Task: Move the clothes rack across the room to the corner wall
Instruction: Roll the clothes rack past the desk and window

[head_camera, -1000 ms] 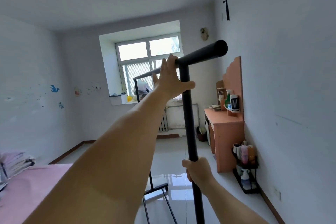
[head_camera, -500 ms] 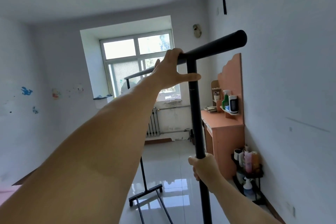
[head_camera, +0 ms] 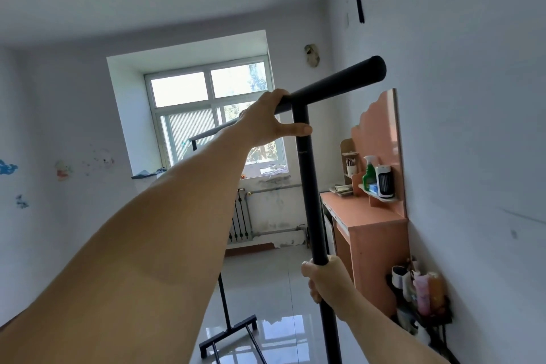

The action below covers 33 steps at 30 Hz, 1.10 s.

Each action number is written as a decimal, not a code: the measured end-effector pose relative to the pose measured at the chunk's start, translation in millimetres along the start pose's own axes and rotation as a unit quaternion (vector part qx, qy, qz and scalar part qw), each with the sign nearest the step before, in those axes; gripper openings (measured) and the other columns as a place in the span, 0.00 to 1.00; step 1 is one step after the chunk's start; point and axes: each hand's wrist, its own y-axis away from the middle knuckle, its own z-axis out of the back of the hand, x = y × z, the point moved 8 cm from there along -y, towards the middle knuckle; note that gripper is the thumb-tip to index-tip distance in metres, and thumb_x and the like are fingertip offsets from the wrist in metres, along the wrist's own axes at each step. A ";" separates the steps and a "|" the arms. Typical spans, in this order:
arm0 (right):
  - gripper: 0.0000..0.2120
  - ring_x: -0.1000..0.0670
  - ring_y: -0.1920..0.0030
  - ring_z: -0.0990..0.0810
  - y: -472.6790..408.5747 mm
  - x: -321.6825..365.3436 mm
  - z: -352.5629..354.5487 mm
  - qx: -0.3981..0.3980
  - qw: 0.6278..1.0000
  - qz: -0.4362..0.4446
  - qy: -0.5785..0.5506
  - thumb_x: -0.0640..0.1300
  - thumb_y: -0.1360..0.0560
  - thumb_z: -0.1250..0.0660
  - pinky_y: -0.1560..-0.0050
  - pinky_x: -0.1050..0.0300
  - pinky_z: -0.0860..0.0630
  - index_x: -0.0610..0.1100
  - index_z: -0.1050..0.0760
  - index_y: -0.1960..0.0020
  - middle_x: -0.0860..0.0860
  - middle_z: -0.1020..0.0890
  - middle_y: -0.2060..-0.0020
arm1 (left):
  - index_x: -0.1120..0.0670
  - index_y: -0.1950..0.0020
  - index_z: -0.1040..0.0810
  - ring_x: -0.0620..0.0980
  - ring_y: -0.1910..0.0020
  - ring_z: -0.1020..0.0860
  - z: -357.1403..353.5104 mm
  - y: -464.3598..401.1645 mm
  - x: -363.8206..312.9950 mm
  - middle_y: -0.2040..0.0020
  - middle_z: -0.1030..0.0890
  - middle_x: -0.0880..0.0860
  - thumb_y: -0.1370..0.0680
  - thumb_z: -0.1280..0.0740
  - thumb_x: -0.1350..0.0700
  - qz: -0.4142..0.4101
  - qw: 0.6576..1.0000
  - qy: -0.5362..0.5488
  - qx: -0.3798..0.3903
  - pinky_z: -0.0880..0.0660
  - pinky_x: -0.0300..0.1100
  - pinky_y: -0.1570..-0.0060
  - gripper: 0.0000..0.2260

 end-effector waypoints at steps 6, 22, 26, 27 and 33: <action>0.09 0.53 0.83 0.34 -98.4 -5.6 7.6 0.034 0.999 -0.010 0.003 0.32 0.31 0.37 0.79 0.61 0.33 0.41 0.32 0.67 0.51 0.31 0.82 | 0.50 0.36 0.33 0.52 0.39 0.30 -36.0 -62.2 61.2 0.37 0.28 0.50 0.36 0.27 0.39 0.032 0.999 -0.033 0.004 0.35 0.57 0.36 0.32; 0.12 0.52 0.81 0.35 -342.7 -20.8 16.6 0.079 0.997 -0.005 -0.021 0.32 0.31 0.37 0.76 0.59 0.34 0.44 0.33 0.70 0.50 0.31 0.81 | 0.50 0.42 0.31 0.50 0.43 0.28 -121.2 -213.8 217.4 0.43 0.27 0.49 0.38 0.29 0.36 0.049 0.997 -0.053 0.000 0.30 0.54 0.40 0.30; 0.13 0.53 0.81 0.35 -398.9 -25.0 10.1 0.086 0.996 -0.007 -0.025 0.32 0.32 0.37 0.76 0.59 0.34 0.44 0.34 0.71 0.51 0.31 0.82 | 0.50 0.40 0.31 0.52 0.41 0.28 -137.8 -244.8 261.1 0.41 0.27 0.50 0.39 0.30 0.34 0.047 0.998 -0.052 -0.002 0.31 0.55 0.39 0.34; 0.13 0.53 0.81 0.35 -415.1 -26.2 7.5 0.087 0.996 -0.007 -0.029 0.32 0.32 0.37 0.76 0.59 0.34 0.44 0.34 0.71 0.51 0.32 0.81 | 0.51 0.39 0.31 0.52 0.40 0.28 -140.9 -254.0 273.8 0.40 0.27 0.51 0.39 0.30 0.34 0.047 0.998 -0.051 -0.004 0.31 0.55 0.39 0.35; 0.15 0.52 0.81 0.36 -502.9 -32.9 -0.8 0.099 0.994 -0.006 -0.038 0.32 0.32 0.38 0.77 0.60 0.35 0.45 0.35 0.73 0.50 0.32 0.81 | 0.50 0.36 0.33 0.52 0.40 0.29 -163.3 -305.9 339.7 0.39 0.27 0.51 0.37 0.31 0.34 0.058 0.993 -0.104 -0.018 0.33 0.54 0.38 0.35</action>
